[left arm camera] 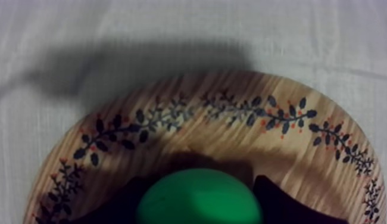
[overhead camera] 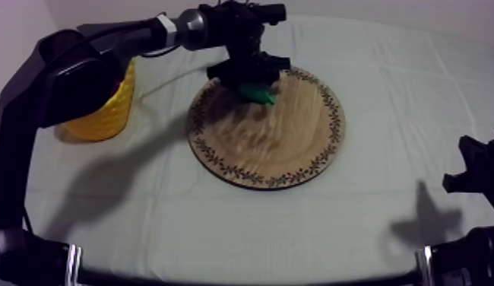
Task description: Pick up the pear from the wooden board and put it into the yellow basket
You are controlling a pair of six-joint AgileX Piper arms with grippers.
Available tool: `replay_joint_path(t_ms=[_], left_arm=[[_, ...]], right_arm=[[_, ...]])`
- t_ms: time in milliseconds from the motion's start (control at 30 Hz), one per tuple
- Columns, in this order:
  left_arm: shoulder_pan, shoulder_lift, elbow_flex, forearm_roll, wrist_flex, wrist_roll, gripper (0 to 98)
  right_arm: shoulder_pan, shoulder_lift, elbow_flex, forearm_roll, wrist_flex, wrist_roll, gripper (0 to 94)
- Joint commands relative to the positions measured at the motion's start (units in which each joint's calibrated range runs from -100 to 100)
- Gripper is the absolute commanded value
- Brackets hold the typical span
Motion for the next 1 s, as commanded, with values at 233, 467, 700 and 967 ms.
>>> replay_joint_path(t_ms=[233, 467, 700, 967], left_arm=[[-0.7, -7.1, 1.3, 0.17, 1.3, -0.9, 51.9], [-2.0, -16.7, 8.0, 0.30, 2.0, -2.3, 52.6], [-4.4, -27.9, 19.3, 0.63, 3.4, -4.0, 52.7], [-9.9, -42.3, 33.4, 1.62, 1.2, -7.7, 52.5]], right_arm=[[0.0, 0.0, 0.1, 0.0, 0.0, -0.1, 0.5], [0.0, 0.0, 0.1, 0.0, 0.0, -0.1, 0.5], [0.0, 0.0, 0.1, 0.0, 0.0, -0.1, 0.5], [0.0, 0.0, 0.1, 0.0, 0.0, -0.1, 0.5]])
